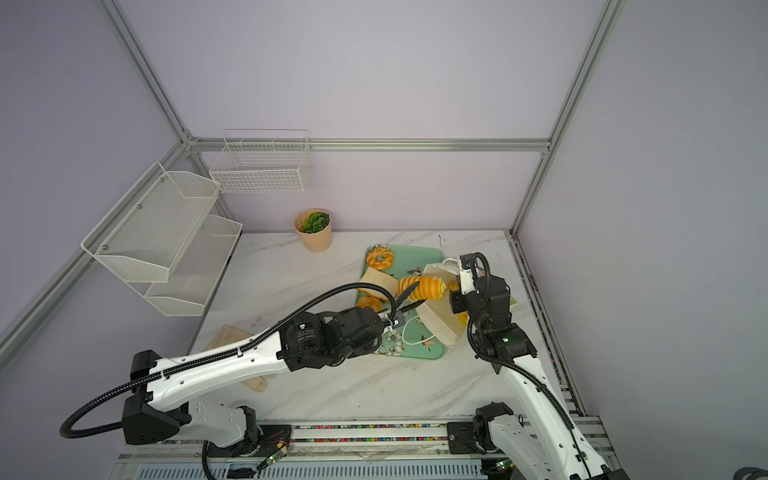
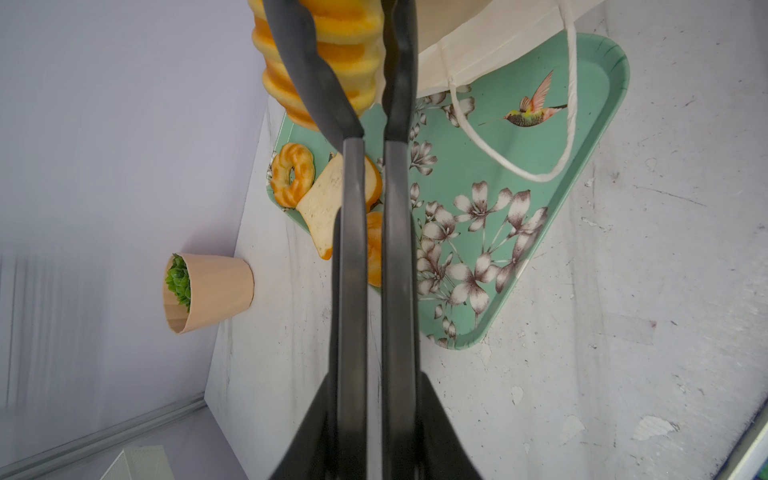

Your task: Take the fake bread out of the paper bag

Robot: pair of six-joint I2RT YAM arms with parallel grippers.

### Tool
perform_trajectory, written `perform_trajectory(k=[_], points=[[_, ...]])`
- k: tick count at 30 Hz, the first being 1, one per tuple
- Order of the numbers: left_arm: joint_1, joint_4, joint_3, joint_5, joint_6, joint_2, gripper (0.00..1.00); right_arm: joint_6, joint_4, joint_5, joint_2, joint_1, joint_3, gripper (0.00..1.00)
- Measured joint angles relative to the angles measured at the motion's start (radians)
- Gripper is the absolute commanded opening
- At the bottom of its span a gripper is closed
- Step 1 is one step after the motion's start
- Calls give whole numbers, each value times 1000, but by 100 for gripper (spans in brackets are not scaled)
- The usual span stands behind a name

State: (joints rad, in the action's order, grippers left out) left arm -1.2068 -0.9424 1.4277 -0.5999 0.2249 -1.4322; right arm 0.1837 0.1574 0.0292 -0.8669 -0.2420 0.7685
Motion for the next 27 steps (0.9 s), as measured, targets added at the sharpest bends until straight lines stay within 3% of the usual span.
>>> perform_trajectory(k=[14, 27], points=[[30, -140, 0, 26, -206, 64, 0, -11, -2, 38, 9, 0, 0, 0], [113, -340, 89, 171, -506, 28, 0, -45, 16, 59, 66, 0, 0, 0]])
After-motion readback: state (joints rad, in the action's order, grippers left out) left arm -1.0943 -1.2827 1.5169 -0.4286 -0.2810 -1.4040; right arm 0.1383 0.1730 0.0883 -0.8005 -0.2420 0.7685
